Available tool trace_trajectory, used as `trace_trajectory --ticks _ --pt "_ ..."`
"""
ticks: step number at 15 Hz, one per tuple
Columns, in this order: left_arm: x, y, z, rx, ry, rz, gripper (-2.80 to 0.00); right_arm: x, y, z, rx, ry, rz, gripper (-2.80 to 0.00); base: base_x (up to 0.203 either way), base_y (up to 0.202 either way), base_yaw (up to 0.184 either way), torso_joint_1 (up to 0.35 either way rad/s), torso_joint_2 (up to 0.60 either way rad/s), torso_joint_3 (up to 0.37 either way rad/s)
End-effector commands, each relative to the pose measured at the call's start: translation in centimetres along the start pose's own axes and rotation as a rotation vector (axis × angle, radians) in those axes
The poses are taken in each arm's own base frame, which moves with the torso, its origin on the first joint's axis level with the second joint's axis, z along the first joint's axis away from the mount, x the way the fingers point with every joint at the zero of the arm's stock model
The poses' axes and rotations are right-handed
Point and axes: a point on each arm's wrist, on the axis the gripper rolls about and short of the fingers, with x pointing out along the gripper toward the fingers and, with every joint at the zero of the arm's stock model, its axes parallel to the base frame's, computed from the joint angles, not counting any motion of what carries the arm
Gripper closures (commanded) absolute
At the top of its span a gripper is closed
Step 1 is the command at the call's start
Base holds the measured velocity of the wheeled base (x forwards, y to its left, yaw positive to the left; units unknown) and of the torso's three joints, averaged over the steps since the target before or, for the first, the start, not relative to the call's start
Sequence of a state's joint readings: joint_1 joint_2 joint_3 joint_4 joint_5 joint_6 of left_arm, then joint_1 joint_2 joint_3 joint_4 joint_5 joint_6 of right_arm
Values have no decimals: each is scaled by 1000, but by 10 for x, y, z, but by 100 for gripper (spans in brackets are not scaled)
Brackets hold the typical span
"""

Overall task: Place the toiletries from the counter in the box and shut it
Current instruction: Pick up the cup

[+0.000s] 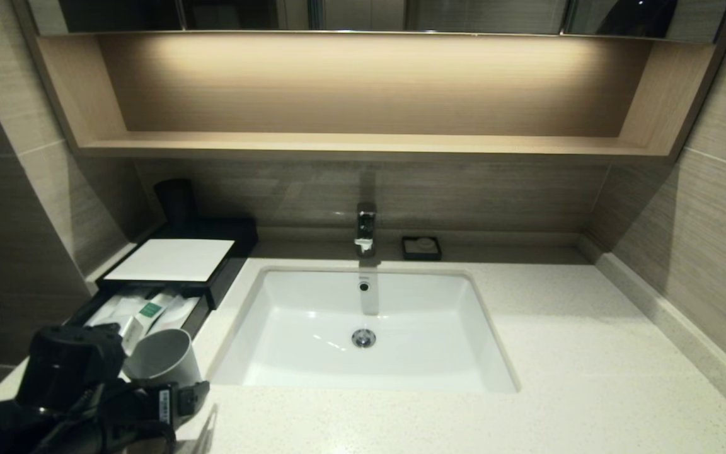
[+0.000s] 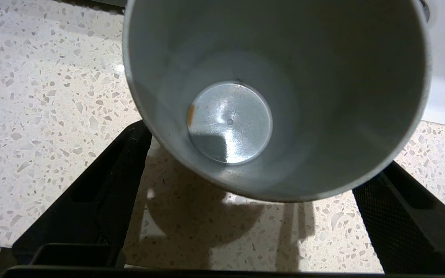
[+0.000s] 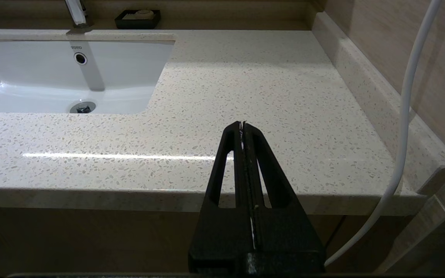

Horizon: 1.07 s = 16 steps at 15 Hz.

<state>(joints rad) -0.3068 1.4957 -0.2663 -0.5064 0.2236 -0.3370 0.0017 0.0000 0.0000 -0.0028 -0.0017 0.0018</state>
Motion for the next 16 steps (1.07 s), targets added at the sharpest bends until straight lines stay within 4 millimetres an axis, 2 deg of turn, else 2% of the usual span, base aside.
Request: trace_trajectory --ticks 1,16 --pt "3 -1 0 -4 -2 3 -280 0 0 0 0 1 0 0 0 0 0 0 0 0" --pt "16 -4 2 -9 -36 32 -280 0 0 0 0 0 0 0 0 0 0 0 0 0"
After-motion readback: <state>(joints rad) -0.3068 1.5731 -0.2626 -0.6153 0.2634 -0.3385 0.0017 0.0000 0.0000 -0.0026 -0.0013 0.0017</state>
